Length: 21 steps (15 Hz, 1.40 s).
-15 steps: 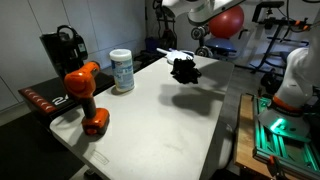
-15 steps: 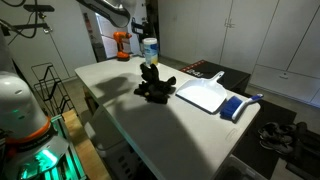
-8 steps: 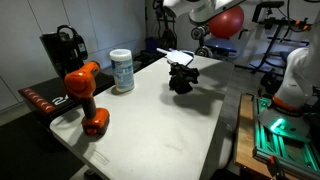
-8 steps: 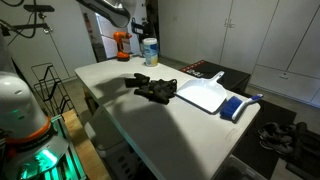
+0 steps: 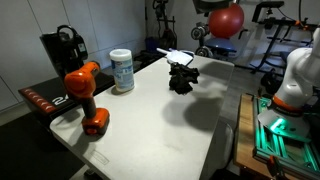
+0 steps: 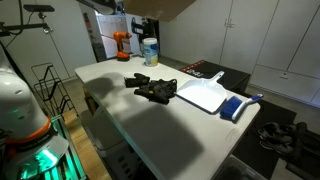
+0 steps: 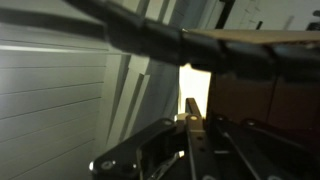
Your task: Pour the contents of the box onto the table
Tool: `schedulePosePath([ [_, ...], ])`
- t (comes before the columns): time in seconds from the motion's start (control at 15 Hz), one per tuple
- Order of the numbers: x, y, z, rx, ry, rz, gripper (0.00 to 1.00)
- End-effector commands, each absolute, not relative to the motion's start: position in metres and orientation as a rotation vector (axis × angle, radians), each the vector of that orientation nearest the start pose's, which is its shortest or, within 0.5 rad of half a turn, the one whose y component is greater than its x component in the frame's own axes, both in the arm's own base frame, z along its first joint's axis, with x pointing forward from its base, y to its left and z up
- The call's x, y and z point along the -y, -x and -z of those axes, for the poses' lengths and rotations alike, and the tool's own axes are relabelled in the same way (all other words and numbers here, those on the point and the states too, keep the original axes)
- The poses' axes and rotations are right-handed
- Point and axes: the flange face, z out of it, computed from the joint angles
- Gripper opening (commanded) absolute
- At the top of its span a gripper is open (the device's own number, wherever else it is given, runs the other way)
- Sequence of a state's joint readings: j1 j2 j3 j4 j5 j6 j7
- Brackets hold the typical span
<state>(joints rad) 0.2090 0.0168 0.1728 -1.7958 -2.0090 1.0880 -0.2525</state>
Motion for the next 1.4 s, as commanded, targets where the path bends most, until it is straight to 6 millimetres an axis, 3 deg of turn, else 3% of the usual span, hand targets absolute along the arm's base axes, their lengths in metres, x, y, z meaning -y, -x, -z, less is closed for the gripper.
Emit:
schedulePosePath([
  [0.0,-0.072,-0.523,-0.702,-0.2,-1.258,0.213,0.02],
  [0.4,-0.062,-0.529,-0.703,-0.383,-1.551,0.145,0.02],
  [0.47,-0.065,-0.53,-0.697,-0.329,-1.478,0.173,0.05],
  [0.73,-0.064,-0.532,-0.697,-0.358,-1.535,0.152,0.05],
  [0.8,-0.064,-0.532,-0.697,-0.358,-1.536,0.151,0.01],
  [1.33,-0.062,-0.54,-0.705,-0.417,-1.996,0.046,0.01],
])
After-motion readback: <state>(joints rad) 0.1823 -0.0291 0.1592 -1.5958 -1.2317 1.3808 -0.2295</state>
